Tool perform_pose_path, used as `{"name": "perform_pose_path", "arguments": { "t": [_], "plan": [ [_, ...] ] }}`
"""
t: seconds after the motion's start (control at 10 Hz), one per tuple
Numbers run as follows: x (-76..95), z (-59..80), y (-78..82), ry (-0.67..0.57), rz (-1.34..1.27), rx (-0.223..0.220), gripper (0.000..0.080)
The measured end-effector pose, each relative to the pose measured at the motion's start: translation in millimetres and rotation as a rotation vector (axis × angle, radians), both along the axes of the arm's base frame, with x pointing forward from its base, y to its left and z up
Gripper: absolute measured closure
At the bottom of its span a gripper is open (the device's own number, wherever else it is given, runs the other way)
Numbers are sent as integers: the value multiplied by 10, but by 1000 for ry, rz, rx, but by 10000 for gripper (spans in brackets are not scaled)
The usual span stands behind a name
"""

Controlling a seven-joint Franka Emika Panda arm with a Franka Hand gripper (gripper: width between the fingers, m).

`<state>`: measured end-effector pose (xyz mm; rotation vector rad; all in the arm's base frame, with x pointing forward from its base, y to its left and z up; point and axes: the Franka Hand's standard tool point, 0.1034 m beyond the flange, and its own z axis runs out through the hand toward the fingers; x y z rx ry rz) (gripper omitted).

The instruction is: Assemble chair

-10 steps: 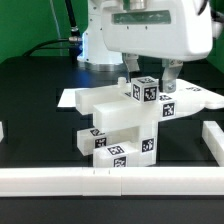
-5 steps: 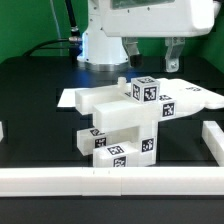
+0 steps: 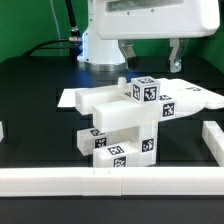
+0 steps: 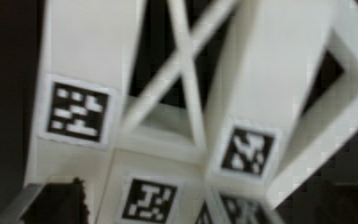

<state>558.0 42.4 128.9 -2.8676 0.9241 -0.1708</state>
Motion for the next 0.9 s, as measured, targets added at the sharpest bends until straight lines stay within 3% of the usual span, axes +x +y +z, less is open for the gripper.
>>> {"name": "perform_pose_path", "arguments": {
  "t": [0.4, 0.6, 0.9],
  "plan": [
    [-62, -31, 13, -25, 317, -48, 151],
    [-75, -27, 12, -28, 351, -51, 151],
    [-361, 94, 38, -23, 434, -48, 151]
  ]
}}
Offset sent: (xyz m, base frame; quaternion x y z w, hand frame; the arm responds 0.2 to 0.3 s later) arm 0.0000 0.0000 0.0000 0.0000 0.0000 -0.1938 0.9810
